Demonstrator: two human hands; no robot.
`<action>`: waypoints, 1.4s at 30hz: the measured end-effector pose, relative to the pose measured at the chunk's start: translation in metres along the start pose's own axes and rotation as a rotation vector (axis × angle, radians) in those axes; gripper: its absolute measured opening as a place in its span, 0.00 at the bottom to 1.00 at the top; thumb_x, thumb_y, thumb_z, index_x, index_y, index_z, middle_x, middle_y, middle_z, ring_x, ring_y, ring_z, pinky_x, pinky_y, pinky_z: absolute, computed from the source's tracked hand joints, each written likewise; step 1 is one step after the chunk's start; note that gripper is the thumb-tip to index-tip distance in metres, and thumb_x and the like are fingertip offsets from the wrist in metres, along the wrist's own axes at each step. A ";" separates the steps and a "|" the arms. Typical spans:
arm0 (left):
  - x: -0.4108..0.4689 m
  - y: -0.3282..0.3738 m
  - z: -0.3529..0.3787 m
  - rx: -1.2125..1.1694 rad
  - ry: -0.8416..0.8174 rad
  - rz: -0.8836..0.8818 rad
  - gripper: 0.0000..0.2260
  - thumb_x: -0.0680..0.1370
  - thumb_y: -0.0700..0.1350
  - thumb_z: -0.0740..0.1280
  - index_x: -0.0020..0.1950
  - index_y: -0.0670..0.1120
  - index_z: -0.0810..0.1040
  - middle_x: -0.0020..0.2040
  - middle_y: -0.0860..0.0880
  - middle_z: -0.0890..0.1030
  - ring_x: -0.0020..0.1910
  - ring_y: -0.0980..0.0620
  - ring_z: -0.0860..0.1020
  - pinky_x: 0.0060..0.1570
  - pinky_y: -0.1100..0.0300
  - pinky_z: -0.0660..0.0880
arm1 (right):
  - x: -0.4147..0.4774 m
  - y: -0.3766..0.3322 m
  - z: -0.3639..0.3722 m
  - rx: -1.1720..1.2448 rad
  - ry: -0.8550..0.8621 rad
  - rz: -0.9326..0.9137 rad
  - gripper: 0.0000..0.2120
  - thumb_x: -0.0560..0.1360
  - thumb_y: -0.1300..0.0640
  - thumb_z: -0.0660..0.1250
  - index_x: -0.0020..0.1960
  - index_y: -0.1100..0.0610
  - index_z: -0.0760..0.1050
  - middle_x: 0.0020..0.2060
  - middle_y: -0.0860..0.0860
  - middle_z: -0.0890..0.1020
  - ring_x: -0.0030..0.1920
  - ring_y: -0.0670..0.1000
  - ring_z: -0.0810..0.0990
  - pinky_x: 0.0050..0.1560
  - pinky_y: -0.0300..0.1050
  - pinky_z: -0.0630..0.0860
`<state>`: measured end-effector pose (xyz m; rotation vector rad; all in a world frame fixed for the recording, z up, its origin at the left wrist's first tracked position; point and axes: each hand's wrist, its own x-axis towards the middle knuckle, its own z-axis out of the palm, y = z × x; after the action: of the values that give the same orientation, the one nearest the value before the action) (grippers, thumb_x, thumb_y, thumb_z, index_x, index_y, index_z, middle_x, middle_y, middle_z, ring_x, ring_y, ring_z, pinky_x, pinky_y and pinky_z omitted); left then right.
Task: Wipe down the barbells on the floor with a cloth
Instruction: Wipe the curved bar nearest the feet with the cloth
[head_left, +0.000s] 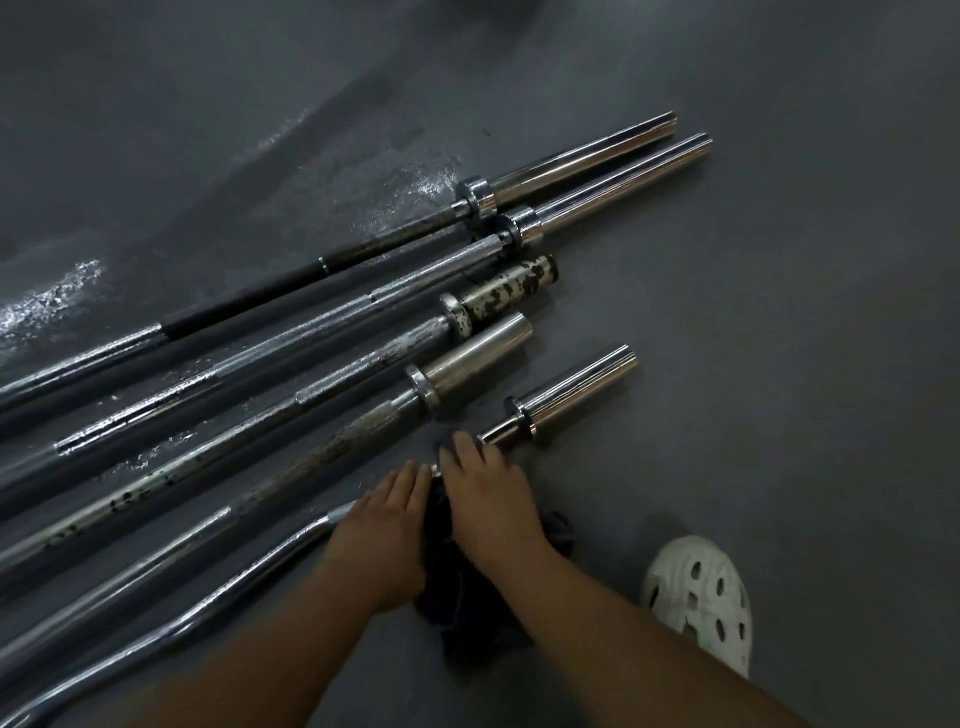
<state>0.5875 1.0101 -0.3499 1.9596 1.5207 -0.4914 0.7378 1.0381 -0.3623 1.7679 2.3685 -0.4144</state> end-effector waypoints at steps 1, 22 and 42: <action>0.000 -0.001 -0.004 0.041 -0.014 0.014 0.44 0.77 0.53 0.63 0.80 0.45 0.36 0.81 0.46 0.40 0.80 0.48 0.45 0.77 0.53 0.53 | 0.002 0.005 -0.001 0.015 0.006 0.016 0.37 0.69 0.55 0.72 0.75 0.53 0.63 0.73 0.53 0.64 0.60 0.58 0.73 0.49 0.54 0.76; -0.027 -0.072 -0.042 0.311 -0.347 0.431 0.41 0.75 0.48 0.62 0.81 0.49 0.40 0.80 0.50 0.35 0.79 0.48 0.55 0.71 0.57 0.64 | -0.010 -0.003 0.004 0.016 -0.117 -0.073 0.40 0.70 0.57 0.70 0.78 0.52 0.57 0.78 0.54 0.56 0.60 0.61 0.72 0.53 0.56 0.77; -0.025 -0.100 0.047 0.073 0.235 0.315 0.33 0.72 0.49 0.56 0.78 0.43 0.62 0.77 0.42 0.65 0.69 0.42 0.73 0.63 0.49 0.75 | -0.012 -0.028 0.016 -0.051 -0.109 -0.229 0.37 0.71 0.59 0.67 0.77 0.49 0.57 0.77 0.52 0.59 0.57 0.59 0.72 0.50 0.55 0.79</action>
<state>0.4882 0.9764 -0.3928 2.3268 1.3057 -0.1898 0.7139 1.0143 -0.3706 1.4194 2.4876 -0.4626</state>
